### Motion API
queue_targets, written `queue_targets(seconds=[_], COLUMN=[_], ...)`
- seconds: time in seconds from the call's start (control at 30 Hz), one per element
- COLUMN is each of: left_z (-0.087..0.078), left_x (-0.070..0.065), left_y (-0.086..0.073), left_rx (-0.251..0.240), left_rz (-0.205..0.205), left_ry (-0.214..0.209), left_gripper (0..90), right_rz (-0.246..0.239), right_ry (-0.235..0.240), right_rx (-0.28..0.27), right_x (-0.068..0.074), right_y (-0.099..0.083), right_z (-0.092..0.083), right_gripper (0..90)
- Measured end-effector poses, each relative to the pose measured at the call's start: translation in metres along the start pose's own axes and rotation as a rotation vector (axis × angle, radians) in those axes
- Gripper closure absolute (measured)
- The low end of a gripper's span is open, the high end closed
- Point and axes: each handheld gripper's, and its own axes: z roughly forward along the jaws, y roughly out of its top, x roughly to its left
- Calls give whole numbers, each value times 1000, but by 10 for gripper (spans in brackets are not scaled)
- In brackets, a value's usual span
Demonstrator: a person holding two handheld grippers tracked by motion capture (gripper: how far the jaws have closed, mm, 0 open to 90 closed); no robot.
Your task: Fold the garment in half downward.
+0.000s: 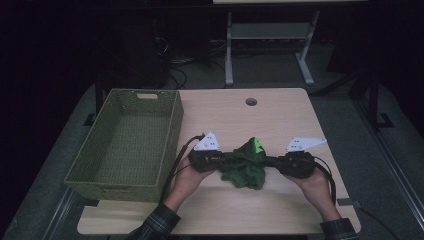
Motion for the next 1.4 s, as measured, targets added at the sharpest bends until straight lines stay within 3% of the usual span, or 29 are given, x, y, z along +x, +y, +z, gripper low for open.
queue_targets(seconds=[0.27,0.4,0.63,0.87,1.0,1.17,1.33,1.4], left_z=[1,3,9,8,4,-1,-6,-7], left_x=[-12,-15,-19,-25,-28,-28,-27,-25], left_y=[-18,-27,-37,-37,-41,-40,-29,-21], left_rx=[42,67,123,133,145,126,95,84], left_rz=[4,-1,-10,-15,-22,-38,-39,-38], left_ry=[-32,-41,-43,-43,-40,-36,-35,-30], left_gripper=[848,846,807,722,702,700,704,724], right_rz=[-9,-13,3,13,7,-7,14,51], right_ry=[25,31,34,30,15,13,5,-10], right_rx=[10,51,76,67,60,62,41,29], right_x=[14,20,21,25,30,36,34,28], right_y=[-15,-22,-34,-39,-42,-43,-43,-38], right_z=[-1,2,6,0,-6,-12,-20,-23], right_gripper=[855,848,803,719,673,607,644,703])
